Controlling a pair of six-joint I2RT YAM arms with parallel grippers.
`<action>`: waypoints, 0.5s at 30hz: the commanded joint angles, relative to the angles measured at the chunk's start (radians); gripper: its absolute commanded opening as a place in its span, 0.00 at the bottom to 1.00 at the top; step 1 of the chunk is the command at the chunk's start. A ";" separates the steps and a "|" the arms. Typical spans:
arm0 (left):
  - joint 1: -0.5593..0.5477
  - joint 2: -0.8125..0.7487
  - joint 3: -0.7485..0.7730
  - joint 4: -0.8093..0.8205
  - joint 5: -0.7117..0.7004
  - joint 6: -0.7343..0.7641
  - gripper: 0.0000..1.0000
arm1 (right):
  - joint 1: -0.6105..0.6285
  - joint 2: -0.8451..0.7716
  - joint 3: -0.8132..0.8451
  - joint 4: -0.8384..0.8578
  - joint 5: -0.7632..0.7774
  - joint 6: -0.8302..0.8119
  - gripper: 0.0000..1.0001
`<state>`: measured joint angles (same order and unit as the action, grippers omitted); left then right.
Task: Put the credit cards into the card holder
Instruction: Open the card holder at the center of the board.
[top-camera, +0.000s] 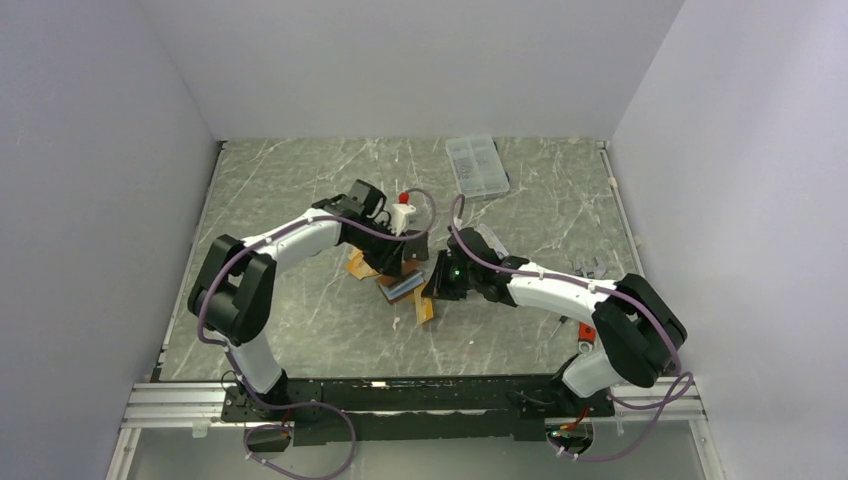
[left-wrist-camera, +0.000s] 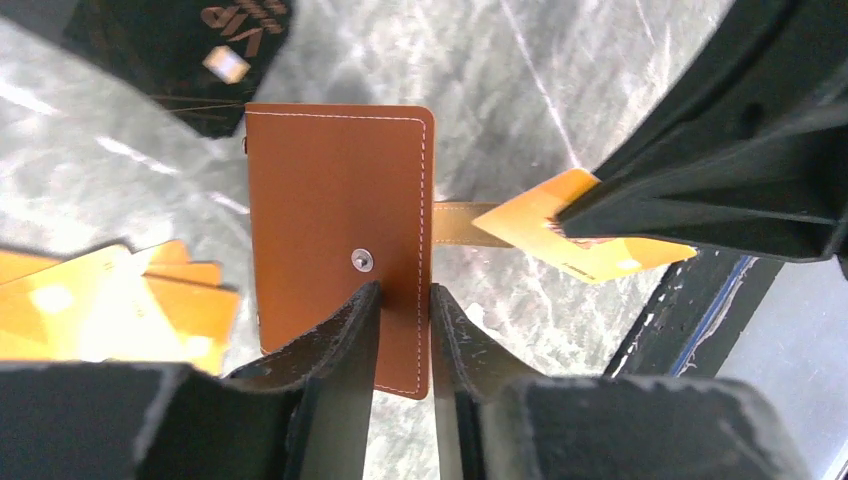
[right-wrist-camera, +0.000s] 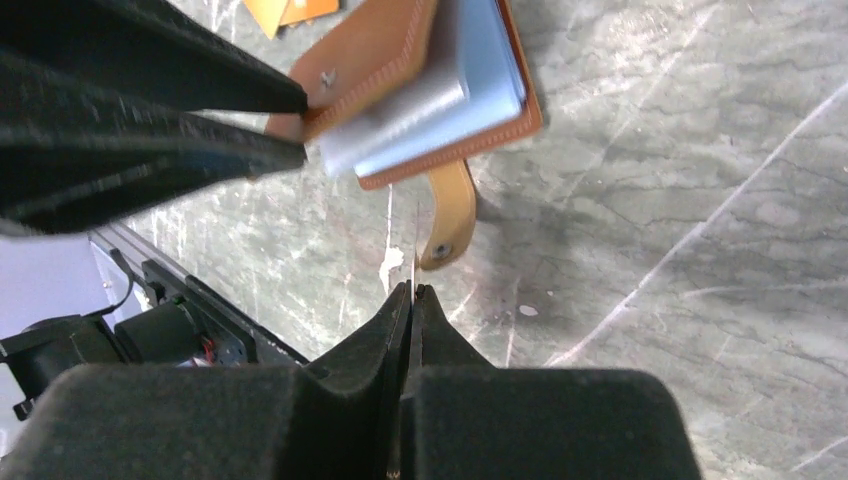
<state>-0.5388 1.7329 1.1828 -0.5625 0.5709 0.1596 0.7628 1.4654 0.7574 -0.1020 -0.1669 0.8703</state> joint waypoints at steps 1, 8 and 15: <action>0.068 0.029 0.051 -0.038 0.071 0.037 0.27 | 0.000 0.021 0.050 0.061 -0.003 -0.013 0.00; 0.073 0.056 0.069 -0.016 0.087 0.017 0.17 | -0.002 0.061 0.053 0.082 -0.007 -0.007 0.00; 0.076 0.084 0.143 -0.056 0.086 0.027 0.05 | -0.001 0.065 0.037 0.087 -0.001 -0.004 0.00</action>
<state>-0.4667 1.8095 1.2640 -0.6060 0.6342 0.1688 0.7628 1.5276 0.7845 -0.0628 -0.1669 0.8703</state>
